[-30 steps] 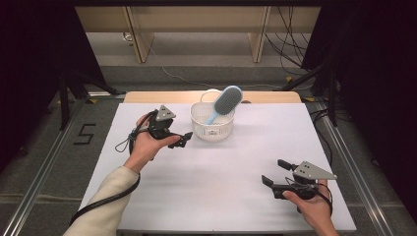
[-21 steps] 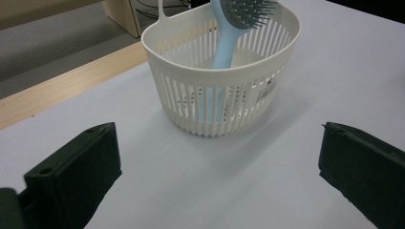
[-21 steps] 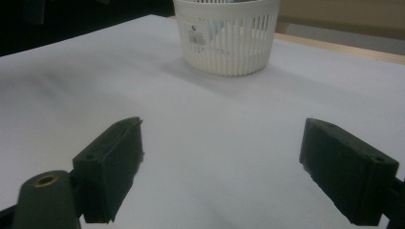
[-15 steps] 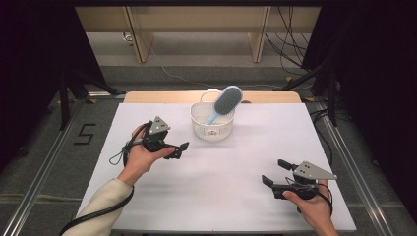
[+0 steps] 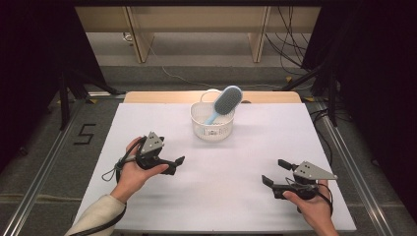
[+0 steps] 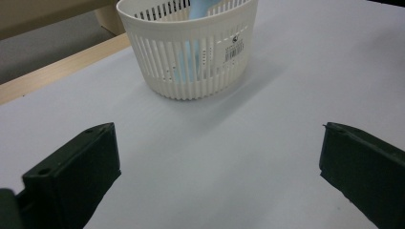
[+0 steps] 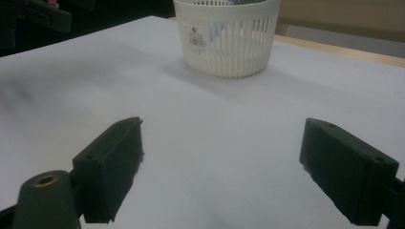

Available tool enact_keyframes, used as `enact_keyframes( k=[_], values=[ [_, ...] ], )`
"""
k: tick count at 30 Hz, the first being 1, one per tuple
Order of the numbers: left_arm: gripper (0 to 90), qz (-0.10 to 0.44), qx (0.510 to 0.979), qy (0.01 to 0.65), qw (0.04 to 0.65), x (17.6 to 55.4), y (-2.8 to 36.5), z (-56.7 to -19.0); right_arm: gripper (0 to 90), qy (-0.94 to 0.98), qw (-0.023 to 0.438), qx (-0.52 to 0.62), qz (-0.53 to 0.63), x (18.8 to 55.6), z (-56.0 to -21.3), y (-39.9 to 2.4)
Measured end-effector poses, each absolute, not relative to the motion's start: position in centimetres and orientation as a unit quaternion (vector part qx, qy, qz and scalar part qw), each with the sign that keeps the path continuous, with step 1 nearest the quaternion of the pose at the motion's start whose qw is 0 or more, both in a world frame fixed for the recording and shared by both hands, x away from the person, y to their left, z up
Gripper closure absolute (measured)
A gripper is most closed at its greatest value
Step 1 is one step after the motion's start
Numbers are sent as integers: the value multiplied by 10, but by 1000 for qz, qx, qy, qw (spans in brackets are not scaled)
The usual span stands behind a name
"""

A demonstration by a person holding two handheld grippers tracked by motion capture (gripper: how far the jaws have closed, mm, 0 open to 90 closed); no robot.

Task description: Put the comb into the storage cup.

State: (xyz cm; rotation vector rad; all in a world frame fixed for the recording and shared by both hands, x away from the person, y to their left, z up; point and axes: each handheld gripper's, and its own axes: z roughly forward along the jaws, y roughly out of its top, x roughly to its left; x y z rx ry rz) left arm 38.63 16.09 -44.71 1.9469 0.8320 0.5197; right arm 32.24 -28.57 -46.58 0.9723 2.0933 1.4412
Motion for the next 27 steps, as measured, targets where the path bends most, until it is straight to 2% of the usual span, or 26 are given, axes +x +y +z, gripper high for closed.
enact_keyframes(
  k=[27],
  values=[
    [0, 218, 800, 331, 450, 355, 174, -456, 156, 751, 210, 350, 519, 322, -466, -286]
  ],
)
